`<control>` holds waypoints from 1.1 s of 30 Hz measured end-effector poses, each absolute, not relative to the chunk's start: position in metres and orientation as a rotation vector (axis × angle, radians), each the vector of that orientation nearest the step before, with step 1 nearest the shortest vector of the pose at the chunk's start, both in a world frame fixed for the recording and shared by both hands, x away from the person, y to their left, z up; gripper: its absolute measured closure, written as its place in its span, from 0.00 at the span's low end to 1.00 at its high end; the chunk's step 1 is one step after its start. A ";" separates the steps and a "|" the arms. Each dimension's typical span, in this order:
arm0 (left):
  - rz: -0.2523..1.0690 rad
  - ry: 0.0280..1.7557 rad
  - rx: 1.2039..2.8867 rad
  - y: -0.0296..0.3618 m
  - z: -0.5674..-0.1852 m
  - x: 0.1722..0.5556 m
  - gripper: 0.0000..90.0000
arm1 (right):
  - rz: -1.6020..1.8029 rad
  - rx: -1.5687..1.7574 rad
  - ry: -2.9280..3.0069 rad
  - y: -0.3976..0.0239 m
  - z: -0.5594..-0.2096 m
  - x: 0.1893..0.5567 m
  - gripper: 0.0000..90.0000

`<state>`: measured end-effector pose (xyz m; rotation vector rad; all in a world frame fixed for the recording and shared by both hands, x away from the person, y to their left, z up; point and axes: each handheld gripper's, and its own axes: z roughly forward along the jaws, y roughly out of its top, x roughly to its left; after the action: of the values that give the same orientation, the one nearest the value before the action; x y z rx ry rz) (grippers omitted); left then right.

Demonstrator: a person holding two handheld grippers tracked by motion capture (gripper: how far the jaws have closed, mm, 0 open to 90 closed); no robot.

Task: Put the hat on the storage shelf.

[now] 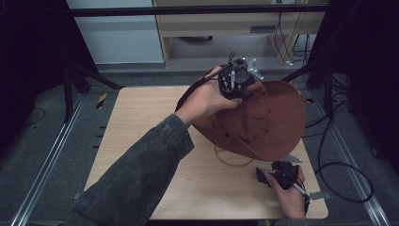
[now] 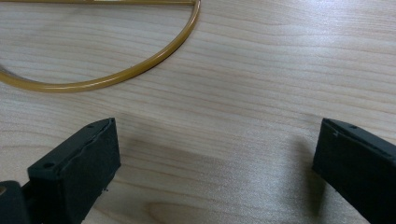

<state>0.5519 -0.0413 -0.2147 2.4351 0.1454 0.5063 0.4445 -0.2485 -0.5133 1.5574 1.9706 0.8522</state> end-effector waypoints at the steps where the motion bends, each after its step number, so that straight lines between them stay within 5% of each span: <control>1: 0.509 0.148 2.434 -0.041 -0.215 0.552 0.93 | 0.852 1.557 1.971 -0.249 -0.513 0.445 0.01; 7: 0.509 0.174 2.405 -0.038 -0.216 0.553 0.84 | 0.848 1.546 1.974 -0.249 -0.513 0.445 0.01; 21: 0.535 0.236 2.273 -0.005 -0.197 0.534 0.23 | 0.847 1.560 1.968 -0.248 -0.513 0.444 0.01; 33: 0.571 0.400 2.178 0.093 -0.200 0.519 0.10 | 0.846 1.562 1.967 -0.248 -0.513 0.444 0.01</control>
<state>0.5192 0.0925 -0.1997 2.1778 0.4001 0.5715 0.4442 -0.2482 -0.5132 1.5619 1.9667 0.8456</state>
